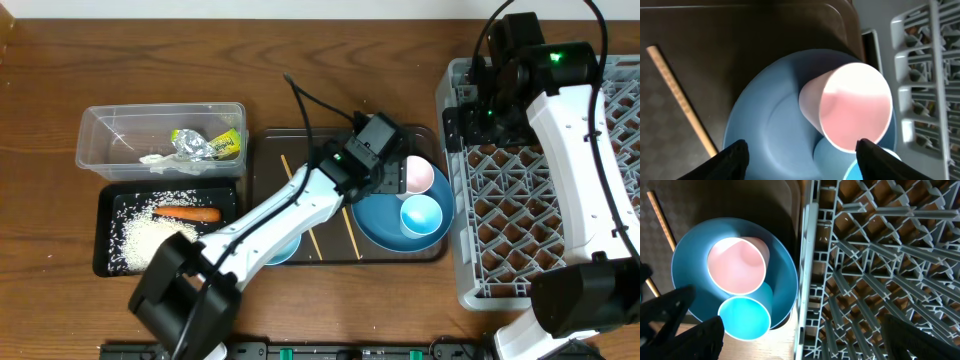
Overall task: Sort waste into correct bins and load items into the dishwasher rack
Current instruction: 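Move the left gripper over the blue plate to the pink cup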
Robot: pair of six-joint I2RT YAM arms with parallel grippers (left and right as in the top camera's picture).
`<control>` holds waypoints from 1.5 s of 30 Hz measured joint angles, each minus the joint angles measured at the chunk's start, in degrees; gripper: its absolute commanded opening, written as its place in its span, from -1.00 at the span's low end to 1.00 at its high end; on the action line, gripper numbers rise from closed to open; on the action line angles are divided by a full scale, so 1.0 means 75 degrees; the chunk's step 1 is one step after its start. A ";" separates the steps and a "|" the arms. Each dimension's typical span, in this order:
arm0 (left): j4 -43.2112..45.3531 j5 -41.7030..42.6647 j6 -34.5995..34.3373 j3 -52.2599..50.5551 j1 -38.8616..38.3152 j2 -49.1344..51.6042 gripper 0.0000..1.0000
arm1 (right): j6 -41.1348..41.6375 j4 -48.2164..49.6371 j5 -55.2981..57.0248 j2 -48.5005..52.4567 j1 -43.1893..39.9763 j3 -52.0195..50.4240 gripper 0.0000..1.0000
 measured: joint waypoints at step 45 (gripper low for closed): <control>0.1058 -0.0195 -0.0198 -0.0026 -0.0312 0.1192 -0.79 | 0.0000 0.0000 0.0000 0.0000 0.0000 0.0000 0.98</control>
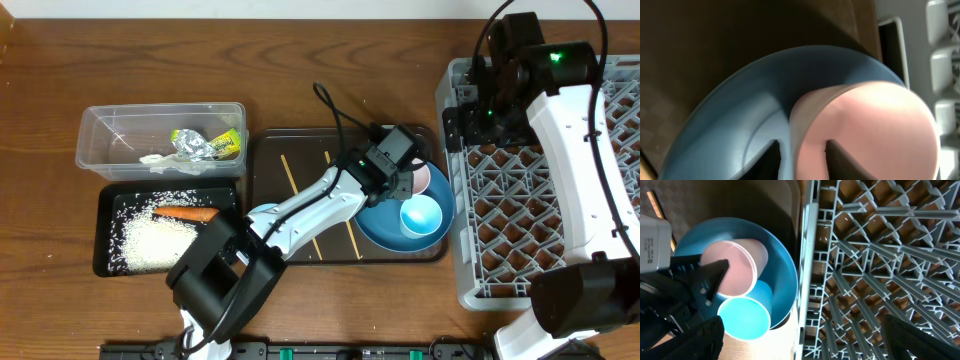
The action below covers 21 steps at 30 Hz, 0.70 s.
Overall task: Sort waste into correct bins and load items into the dishwasher rack
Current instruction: 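Move the left gripper over the blue plate to the pink cup, then grasp the pink cup with the left gripper and lift it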
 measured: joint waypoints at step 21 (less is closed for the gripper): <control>-0.0801 0.0114 0.0187 -0.0061 0.1105 -0.2696 -0.81 | 0.0000 -0.0003 0.0000 0.0000 0.0000 0.0000 0.99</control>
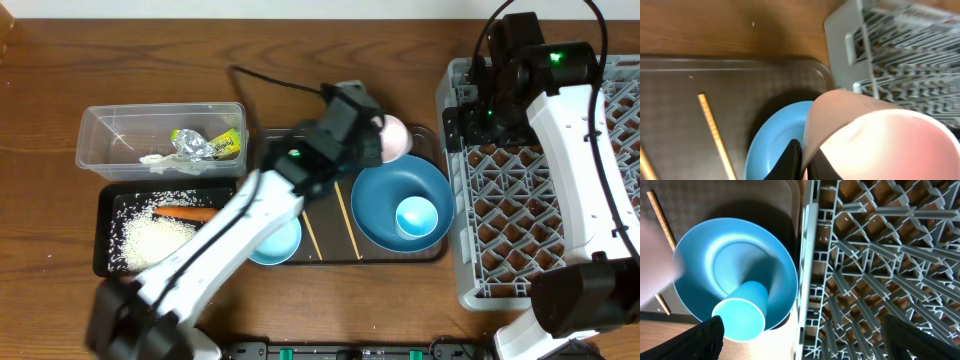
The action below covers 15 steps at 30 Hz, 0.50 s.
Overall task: Sort waste into correct bins and load items into the dishwasher rack
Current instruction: 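Grasp the pink cup with the left gripper and lift it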
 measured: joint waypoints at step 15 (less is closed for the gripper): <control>-0.1102 0.5604 0.2031 0.0000 0.2273 -0.1463 -0.81 | 0.0000 0.0003 0.0000 0.0000 0.0000 0.0000 0.98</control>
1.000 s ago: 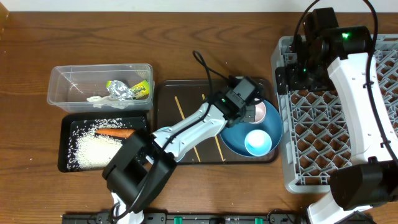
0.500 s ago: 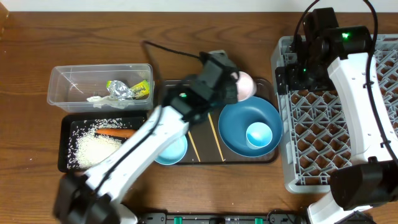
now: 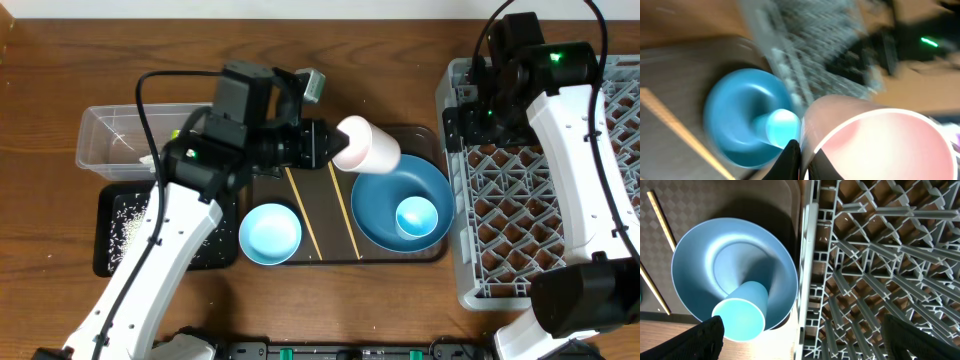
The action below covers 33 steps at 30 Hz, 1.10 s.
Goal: Sort waste into correct bins and load items into the dishwasher rack
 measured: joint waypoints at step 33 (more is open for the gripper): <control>-0.1005 0.2833 0.1609 0.0000 0.0108 0.0140 -0.80 | -0.0446 -0.0574 -0.2594 0.0000 0.0000 0.0003 0.82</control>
